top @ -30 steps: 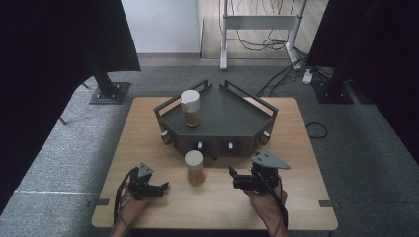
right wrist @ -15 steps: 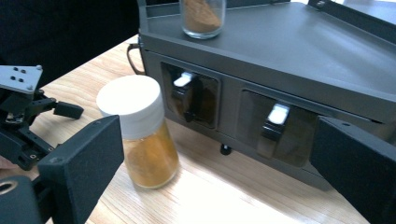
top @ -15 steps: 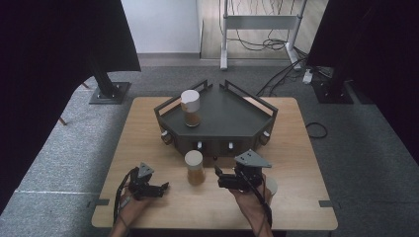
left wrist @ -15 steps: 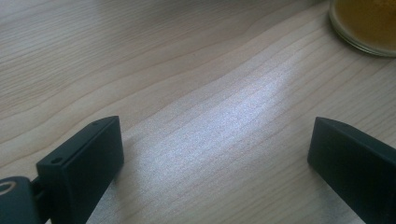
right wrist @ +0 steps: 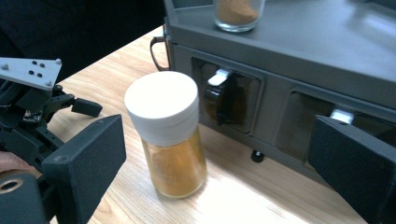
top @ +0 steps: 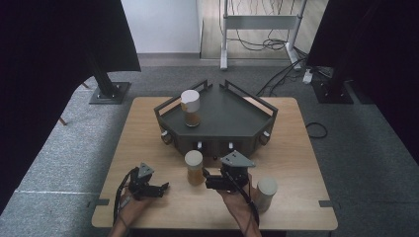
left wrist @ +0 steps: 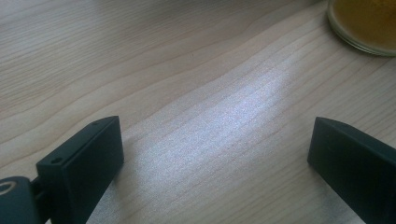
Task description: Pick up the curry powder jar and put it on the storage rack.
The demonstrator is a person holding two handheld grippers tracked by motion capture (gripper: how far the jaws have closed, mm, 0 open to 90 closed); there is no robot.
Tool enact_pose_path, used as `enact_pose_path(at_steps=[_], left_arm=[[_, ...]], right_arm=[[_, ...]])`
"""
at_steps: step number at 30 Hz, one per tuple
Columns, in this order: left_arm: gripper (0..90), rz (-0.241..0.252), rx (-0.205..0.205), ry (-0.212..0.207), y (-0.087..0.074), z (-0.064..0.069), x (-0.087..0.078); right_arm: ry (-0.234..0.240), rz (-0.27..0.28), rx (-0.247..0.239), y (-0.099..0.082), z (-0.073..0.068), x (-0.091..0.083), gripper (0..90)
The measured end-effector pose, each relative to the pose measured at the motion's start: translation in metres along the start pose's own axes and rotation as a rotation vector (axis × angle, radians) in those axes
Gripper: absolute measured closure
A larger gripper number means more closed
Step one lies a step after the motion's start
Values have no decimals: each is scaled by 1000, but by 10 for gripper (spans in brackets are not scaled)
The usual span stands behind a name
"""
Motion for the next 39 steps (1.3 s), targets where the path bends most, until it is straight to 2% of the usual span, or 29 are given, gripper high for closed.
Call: enact_pose_path(at_steps=[22, 39], left_arm=[[33, -1, 7, -8, 0, 0, 0], [34, 1, 12, -11, 0, 0, 0]], right_arm=[[48, 5, -13, -9, -15, 36, 52], [46, 14, -21, -14, -23, 62, 64]])
Point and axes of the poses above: each handheld gripper's, and its own axes: x roughly forward along the jaws, y roughly out of its top, z roughly to its right, the point moved 7 cm from there along x, roughly forward along the jaws, and after that the axes turned 1 degree about -z, right-handed, at the moved point
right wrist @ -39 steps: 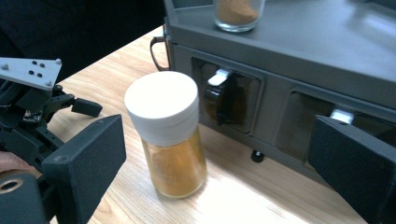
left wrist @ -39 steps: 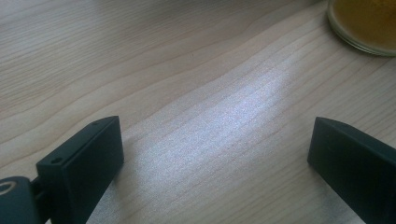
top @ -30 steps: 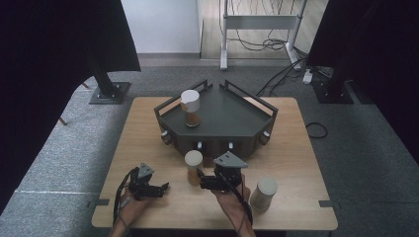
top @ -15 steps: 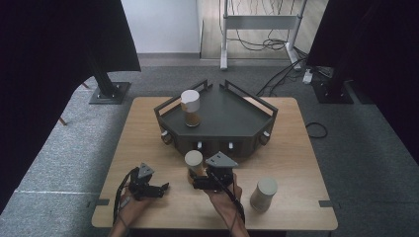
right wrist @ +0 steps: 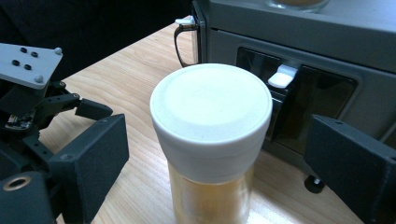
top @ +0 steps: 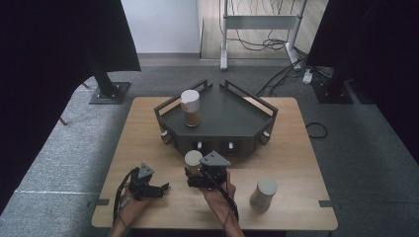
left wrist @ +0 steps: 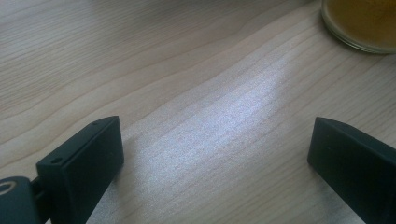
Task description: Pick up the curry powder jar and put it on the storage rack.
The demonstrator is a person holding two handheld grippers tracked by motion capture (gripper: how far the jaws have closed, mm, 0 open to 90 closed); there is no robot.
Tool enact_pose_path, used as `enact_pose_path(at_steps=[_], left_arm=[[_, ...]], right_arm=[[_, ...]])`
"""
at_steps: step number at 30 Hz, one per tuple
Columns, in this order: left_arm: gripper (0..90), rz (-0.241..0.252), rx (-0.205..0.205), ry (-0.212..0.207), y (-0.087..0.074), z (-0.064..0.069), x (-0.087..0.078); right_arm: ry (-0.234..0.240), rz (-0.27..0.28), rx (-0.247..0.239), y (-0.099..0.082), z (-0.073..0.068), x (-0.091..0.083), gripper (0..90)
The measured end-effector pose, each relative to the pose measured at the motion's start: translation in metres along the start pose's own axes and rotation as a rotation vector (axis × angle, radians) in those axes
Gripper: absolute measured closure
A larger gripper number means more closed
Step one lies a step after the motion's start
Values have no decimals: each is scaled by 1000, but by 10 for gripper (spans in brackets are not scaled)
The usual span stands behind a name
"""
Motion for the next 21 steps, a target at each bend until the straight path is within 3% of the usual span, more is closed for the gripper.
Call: enact_pose_path(at_steps=[21], left_arm=[[33, 0, 3, -3, 0, 0, 0]], right_arm=[[-24, 16, -6, -4, 1, 24, 106]])
Point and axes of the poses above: each handheld gripper's, and its own axes: x roughly forward along the jaws, y roughly out of its top, z roughly to its right, the point moved 7 cm from there along x, roughly forward along the jaws, and after that the axes turned 1 degree about -z, right-handed, at the moved point
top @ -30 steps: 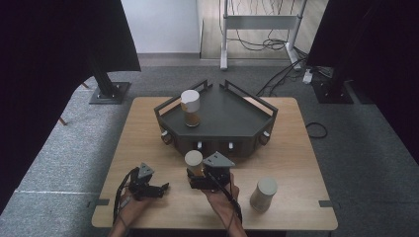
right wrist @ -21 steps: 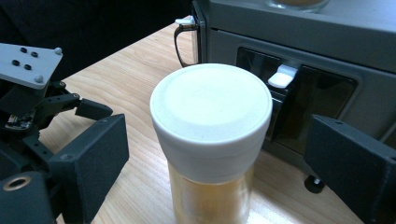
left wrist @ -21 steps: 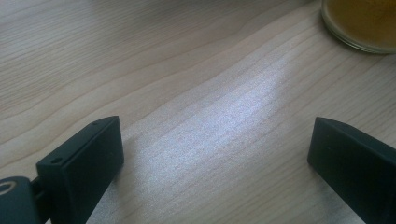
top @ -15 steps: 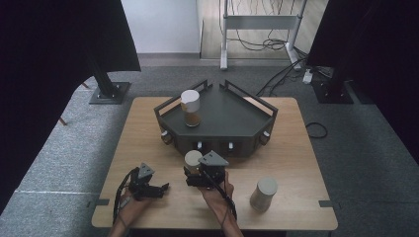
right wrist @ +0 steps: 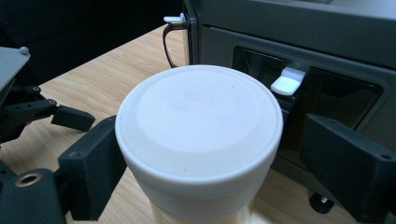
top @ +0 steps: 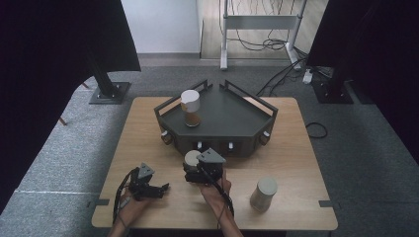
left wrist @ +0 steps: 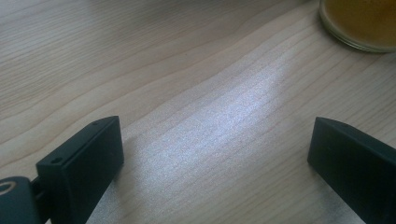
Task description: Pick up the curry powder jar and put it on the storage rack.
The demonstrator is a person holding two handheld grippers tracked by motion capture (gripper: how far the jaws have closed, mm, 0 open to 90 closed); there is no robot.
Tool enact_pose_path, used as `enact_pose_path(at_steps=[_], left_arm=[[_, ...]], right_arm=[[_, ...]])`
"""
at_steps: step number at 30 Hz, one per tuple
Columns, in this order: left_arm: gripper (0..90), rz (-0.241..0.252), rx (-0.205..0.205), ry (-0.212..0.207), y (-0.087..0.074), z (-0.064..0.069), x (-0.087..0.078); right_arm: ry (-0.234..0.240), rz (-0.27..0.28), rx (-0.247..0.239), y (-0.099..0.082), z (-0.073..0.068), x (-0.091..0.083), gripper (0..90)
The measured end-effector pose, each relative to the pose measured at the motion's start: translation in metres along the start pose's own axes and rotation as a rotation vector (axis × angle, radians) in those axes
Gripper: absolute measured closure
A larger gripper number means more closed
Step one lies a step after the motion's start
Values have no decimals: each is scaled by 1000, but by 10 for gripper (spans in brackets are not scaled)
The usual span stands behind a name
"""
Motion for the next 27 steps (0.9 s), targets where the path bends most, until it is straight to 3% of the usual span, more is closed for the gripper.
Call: enact_pose_path(at_steps=[5, 9, 27], left_arm=[[34, 0, 2, -2, 0, 0, 0], [33, 0, 1, -3, 0, 0, 0], [33, 0, 4, -6, 0, 0, 0]], right_arm=[[8, -1, -10, -2, 1, 2, 192], [34, 17, -7, -4, 0, 0, 326], [-6, 28, -33, -7, -7, -5, 333]])
Point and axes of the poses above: each handheld gripper's, and its own axes: x roughly forward along the jaws, y roughly out of its top, z roughly to its right, the point moved 7 cm from there along x, roughly forward along the jaws, and after that the axes turned 1 degree about -z, right-handed, at the moved point
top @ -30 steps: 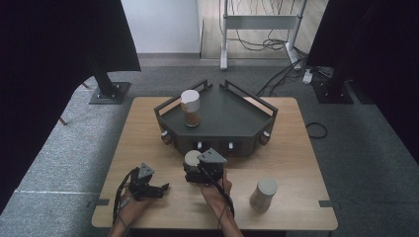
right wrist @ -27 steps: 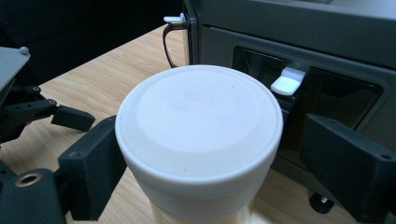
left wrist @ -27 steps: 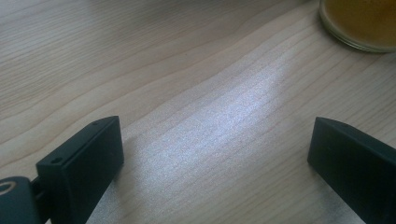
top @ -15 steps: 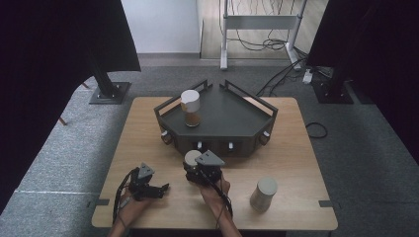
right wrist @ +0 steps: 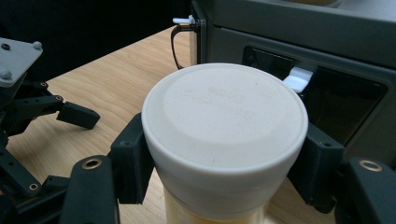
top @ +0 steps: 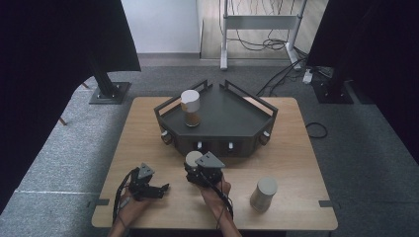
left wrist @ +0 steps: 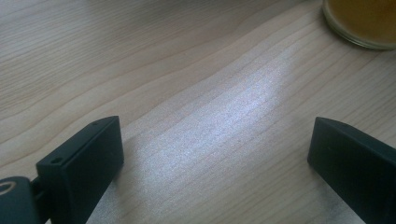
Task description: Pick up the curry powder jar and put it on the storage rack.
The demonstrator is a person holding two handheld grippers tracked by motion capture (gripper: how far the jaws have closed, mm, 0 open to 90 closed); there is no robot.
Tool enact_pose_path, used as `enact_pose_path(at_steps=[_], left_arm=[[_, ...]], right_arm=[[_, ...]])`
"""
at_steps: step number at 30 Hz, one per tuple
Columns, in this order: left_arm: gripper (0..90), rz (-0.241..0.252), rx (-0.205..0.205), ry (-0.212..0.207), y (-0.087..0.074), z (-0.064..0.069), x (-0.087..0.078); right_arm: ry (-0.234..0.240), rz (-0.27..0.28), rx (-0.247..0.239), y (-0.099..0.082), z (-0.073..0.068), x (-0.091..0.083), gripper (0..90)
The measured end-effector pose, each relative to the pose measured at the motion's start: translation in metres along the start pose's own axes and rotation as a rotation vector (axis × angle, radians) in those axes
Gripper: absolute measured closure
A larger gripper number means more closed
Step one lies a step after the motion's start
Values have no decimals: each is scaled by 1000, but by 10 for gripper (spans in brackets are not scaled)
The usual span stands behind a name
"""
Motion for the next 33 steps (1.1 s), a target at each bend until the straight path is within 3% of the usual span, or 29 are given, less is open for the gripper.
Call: enact_pose_path(at_steps=[33], left_arm=[[33, 0, 1, -1, 0, 0, 0]], right_arm=[[46, 33, -13, 36, 14, -29, 333]])
Point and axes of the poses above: each handheld gripper's, and its own axes: x roughly forward along the jaws, y roughly out of its top, z roughly to its right, the point moved 7 cm from there along x, roughly forward along the jaws, and after that the axes turned 1 degree about -z, right-handed, at the moved point
